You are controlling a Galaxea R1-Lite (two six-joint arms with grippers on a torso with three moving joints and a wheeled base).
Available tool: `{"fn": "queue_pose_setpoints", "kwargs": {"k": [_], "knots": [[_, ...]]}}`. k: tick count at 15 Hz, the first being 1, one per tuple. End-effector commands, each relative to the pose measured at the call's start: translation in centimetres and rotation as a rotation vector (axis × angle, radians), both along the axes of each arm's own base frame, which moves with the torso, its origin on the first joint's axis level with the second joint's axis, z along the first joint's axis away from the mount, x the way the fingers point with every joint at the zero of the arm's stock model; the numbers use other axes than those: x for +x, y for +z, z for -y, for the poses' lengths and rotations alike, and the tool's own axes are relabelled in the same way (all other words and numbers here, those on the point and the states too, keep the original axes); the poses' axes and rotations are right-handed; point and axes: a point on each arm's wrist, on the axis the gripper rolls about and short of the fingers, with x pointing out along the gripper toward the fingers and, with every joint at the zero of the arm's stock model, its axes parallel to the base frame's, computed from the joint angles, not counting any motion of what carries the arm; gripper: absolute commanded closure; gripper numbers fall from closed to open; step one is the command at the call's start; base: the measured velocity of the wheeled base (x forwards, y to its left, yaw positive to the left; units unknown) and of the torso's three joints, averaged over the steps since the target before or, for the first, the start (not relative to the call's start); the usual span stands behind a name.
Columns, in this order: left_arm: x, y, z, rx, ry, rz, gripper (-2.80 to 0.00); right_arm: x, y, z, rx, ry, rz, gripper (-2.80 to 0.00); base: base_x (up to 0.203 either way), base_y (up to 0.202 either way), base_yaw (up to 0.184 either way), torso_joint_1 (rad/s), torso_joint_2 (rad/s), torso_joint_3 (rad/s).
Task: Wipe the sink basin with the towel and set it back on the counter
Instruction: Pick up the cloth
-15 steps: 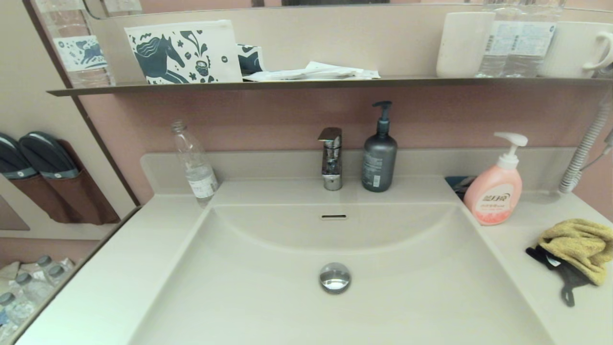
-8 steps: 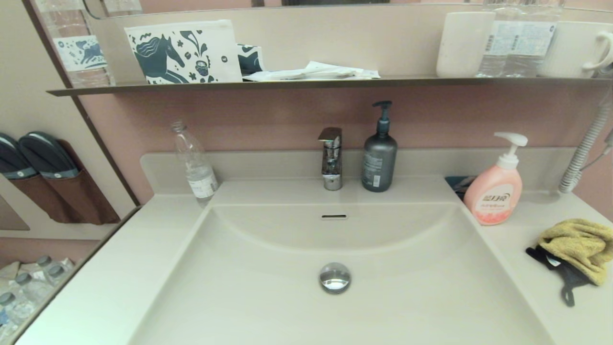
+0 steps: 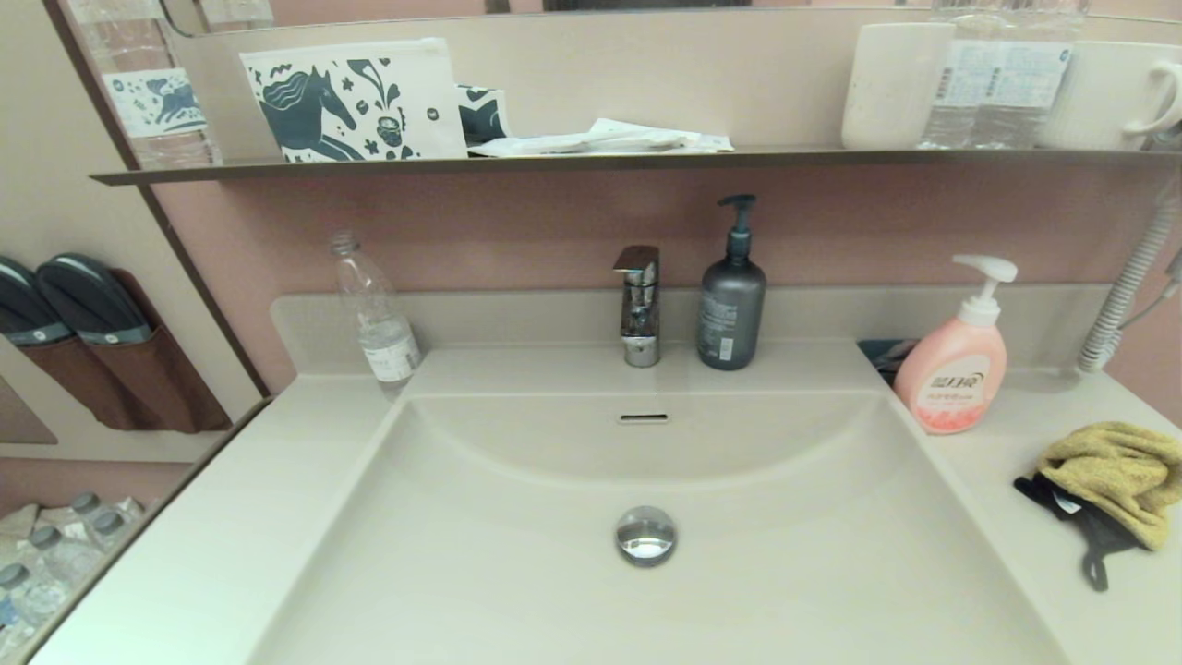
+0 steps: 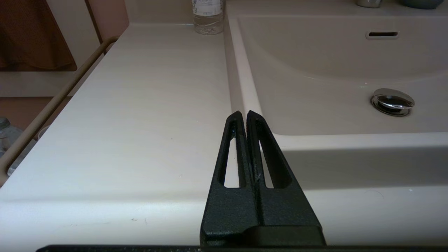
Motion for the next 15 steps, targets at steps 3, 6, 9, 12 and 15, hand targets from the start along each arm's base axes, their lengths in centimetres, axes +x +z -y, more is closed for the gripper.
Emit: {"fn": "queue_pose_setpoints", "kwargs": {"k": [3,6,9,12,15], "knots": [[0.0,0.0,0.0,0.000,0.001,0.000,0.00,0.0,0.0,0.0,-0.002,0.002,-0.001,0.00,0.000,0.000,0.000,0.000,0.00,0.000],[0.0,0.0,0.0,0.000,0.001,0.000,0.00,0.0,0.0,0.0,0.000,0.000,-0.001,0.00,0.000,0.000,0.000,0.000,0.00,0.000],[0.0,0.0,0.0,0.000,0.001,-0.001,0.00,0.0,0.0,0.0,0.017,-0.006,0.000,0.00,0.000,0.000,0.000,0.000,0.00,0.000],[0.0,0.0,0.0,0.000,0.001,0.000,0.00,0.0,0.0,0.0,0.011,-0.010,-0.006,0.00,0.000,0.000,0.000,0.000,0.00,0.000],[0.0,0.0,0.0,0.000,0.001,0.000,0.00,-0.3,1.9,0.0,0.010,-0.009,0.008,0.00,0.000,0.000,0.000,0.000,0.00,0.000]]}}
